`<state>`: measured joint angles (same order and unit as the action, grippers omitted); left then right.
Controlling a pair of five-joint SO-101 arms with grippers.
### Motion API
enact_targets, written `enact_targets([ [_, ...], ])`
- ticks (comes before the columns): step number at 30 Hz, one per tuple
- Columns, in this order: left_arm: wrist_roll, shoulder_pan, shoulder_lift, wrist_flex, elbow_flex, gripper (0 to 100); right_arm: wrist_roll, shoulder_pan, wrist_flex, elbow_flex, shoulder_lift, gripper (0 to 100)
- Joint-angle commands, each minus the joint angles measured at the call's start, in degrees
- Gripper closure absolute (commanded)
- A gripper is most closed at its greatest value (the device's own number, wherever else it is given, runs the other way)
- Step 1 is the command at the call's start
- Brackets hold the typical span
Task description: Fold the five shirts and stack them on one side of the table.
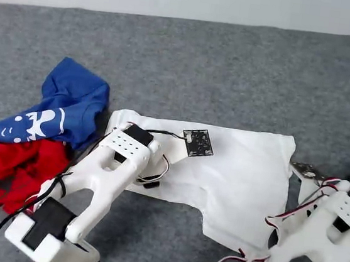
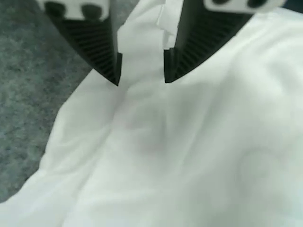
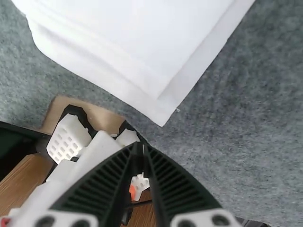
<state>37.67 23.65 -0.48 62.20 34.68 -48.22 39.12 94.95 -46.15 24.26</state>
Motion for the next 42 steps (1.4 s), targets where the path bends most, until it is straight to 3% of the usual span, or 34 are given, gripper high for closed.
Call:
enact_targets([
  [1, 0.5, -0.3, -0.2, -1.1, -1.4, 84, 0.4, 0.6, -0.1, 2.5, 2.1, 98.8],
  [10, 1.8, 0.1, -8.1, 8.4, -6.1, 84, 0.5, 0.6, -0.1, 2.4, 2.1, 98.8],
  [25, 3.8, -2.6, 7.5, 0.1, -8.4, 84, 0.5, 0.6, -0.1, 2.3, 2.1, 98.8],
  [28, 3.8, -2.8, 8.1, 2.5, -10.0, 87, 0.5, 0.6, -0.1, 2.3, 2.1, 98.8],
  [33, 7.0, -1.4, 8.0, 9.8, -10.6, 100, 0.5, 0.6, -0.1, 2.3, 2.1, 98.8],
  [42, 11.3, -1.1, 8.0, 19.5, -10.8, 100, 0.5, 0.6, -0.4, 2.3, 2.1, 98.8],
])
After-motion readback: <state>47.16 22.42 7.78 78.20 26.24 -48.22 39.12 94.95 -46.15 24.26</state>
